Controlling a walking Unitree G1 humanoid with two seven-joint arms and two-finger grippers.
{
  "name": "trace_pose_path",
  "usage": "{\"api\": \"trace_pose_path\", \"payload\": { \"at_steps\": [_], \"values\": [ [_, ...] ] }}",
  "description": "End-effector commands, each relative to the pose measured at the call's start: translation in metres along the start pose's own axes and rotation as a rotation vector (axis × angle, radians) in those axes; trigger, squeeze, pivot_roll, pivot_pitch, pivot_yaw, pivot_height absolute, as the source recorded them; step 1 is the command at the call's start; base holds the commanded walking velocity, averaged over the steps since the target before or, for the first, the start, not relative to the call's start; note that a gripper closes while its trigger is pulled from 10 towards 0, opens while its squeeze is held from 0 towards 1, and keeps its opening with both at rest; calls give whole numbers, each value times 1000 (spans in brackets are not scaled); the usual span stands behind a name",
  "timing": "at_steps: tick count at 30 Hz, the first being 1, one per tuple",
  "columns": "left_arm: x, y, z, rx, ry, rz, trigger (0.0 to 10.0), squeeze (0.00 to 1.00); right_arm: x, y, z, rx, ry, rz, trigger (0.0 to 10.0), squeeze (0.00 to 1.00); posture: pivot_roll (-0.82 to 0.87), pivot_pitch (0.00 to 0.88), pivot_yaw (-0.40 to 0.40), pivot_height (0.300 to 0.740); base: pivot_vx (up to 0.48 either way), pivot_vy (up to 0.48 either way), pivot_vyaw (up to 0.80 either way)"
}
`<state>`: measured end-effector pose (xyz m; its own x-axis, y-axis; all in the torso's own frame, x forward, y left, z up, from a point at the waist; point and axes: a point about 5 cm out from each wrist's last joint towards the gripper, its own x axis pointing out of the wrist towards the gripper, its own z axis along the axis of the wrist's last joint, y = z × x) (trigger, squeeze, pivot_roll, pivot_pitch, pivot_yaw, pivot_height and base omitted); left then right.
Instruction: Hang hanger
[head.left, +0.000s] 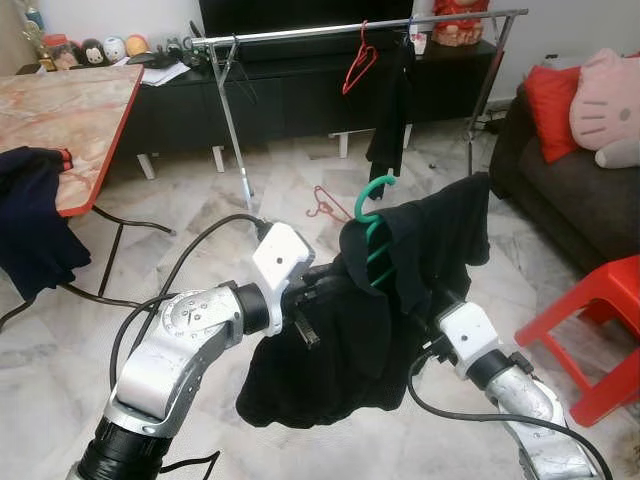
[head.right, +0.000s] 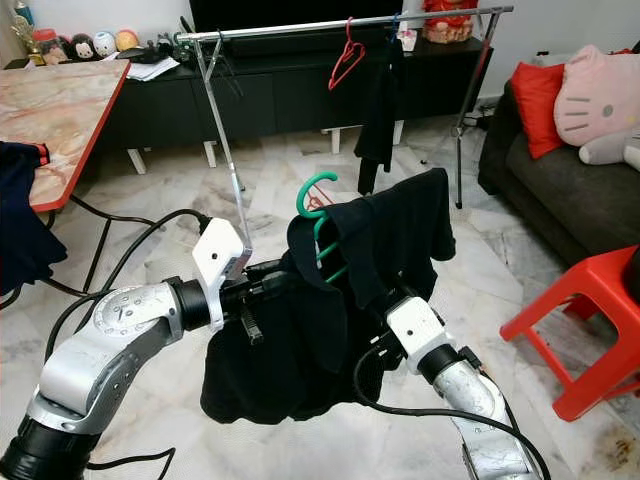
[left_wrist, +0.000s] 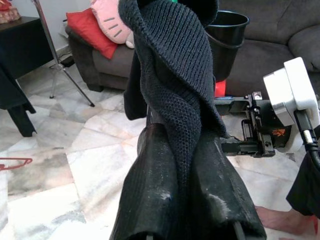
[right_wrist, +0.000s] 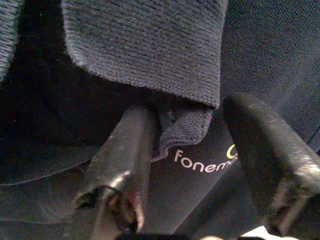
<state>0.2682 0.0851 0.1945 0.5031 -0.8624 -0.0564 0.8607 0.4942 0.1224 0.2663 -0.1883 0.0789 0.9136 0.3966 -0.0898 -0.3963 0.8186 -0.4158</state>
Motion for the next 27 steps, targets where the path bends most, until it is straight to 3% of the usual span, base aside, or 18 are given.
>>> {"api": "trace_pose_path", "payload": {
  "at_steps": [1, 27],
  "values": [
    [1, -4, 18, 48, -61, -23, 10000, 0, 1, 1, 0, -4, -3, 5, 0, 0, -75, 2, -9, 740, 0, 0, 0],
    [1, -4, 17, 47, -52, -16, 10000, 0, 1, 6, 1, 2, -9, 20, 0, 0, -74, 0, -10, 740, 0, 0, 0]
  ]
}}
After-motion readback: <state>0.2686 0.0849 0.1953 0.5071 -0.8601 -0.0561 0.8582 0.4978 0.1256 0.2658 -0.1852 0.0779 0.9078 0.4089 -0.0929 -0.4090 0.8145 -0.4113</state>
